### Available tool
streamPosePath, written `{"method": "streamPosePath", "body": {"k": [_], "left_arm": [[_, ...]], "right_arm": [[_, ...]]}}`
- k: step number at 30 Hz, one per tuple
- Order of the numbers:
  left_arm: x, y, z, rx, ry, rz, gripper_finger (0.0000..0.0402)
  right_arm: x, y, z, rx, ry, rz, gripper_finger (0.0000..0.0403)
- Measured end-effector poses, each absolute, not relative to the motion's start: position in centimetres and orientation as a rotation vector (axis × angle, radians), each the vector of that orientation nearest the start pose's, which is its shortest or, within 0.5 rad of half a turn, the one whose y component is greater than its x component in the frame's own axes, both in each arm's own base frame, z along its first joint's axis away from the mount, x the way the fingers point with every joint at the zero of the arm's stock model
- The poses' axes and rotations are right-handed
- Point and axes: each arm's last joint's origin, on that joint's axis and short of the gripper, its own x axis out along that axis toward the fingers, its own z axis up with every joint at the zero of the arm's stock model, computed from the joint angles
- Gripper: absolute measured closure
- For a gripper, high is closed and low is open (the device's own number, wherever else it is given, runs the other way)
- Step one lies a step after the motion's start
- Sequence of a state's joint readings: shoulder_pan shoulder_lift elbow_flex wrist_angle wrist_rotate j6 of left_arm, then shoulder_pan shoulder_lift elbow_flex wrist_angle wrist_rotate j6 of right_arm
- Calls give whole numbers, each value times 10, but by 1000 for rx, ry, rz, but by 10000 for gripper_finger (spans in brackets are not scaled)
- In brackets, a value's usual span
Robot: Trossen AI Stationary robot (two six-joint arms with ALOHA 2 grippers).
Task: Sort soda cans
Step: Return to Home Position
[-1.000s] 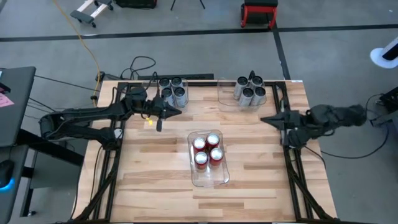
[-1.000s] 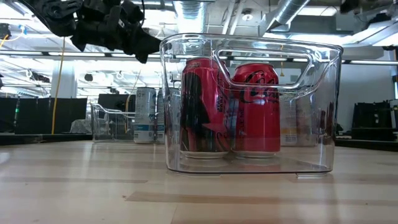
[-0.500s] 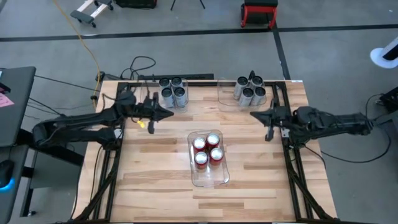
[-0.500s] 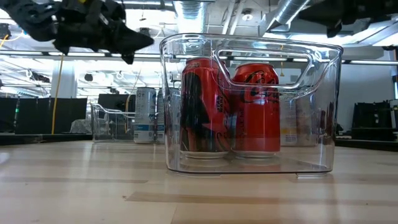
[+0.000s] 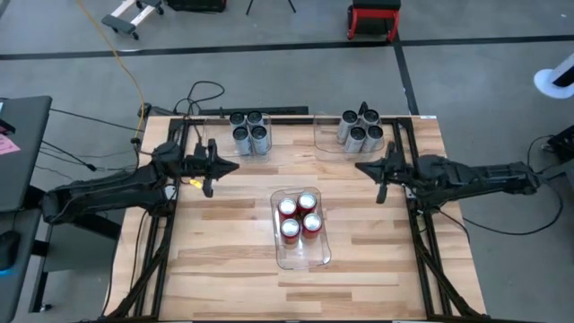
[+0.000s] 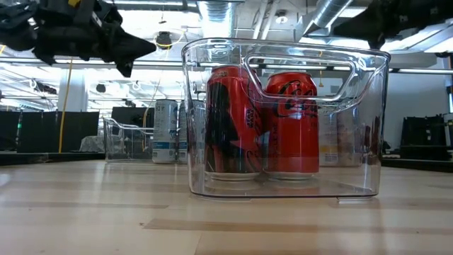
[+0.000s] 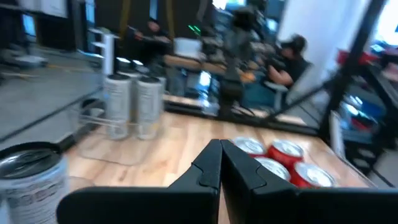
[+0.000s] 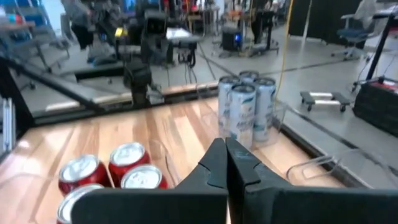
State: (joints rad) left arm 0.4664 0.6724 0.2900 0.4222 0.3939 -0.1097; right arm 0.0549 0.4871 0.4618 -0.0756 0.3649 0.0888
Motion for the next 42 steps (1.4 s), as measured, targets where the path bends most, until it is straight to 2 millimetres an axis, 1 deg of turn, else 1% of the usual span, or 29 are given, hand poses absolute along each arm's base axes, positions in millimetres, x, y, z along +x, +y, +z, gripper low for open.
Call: {"method": "streamPosePath", "body": {"k": [4,7,9,13,16,18,22,24,26,28,29,35,40,42], "left_arm": [[144,51,226,-145,-122,136,401],[146,38,214,-195,-124,119,401],[147,31,212,-188,-118,121,401],[150,23,226,-129,-123,103,401],[149,20,230,-99,-23,87,401],[145,18,232,-87,5,70,401],[123,15,243,-85,-57,60,401],[111,14,244,-81,-69,79,401],[102,14,243,-83,-96,113,401],[96,13,236,-84,-124,136,401],[94,13,232,-91,-136,139,401],[95,14,205,-139,-110,166,401],[96,14,202,-171,-108,162,401],[96,14,201,-176,-105,161,401]], "right_arm": [[137,-3,266,58,129,-314,395],[141,-5,263,47,152,-330,395],[144,-6,262,46,158,-340,395],[150,-8,263,51,139,-346,395],[153,-6,263,60,134,-304,394],[155,-6,263,61,132,-292,394],[155,-6,265,58,114,-291,394],[153,-5,266,50,109,-263,394],[149,-3,269,21,89,-169,394],[144,0,274,-6,56,-86,394],[141,0,276,-10,39,-71,394],[124,-6,282,-8,-11,-108,394],[115,-10,278,39,31,-135,394],[114,-9,276,44,51,-95,394]]}}
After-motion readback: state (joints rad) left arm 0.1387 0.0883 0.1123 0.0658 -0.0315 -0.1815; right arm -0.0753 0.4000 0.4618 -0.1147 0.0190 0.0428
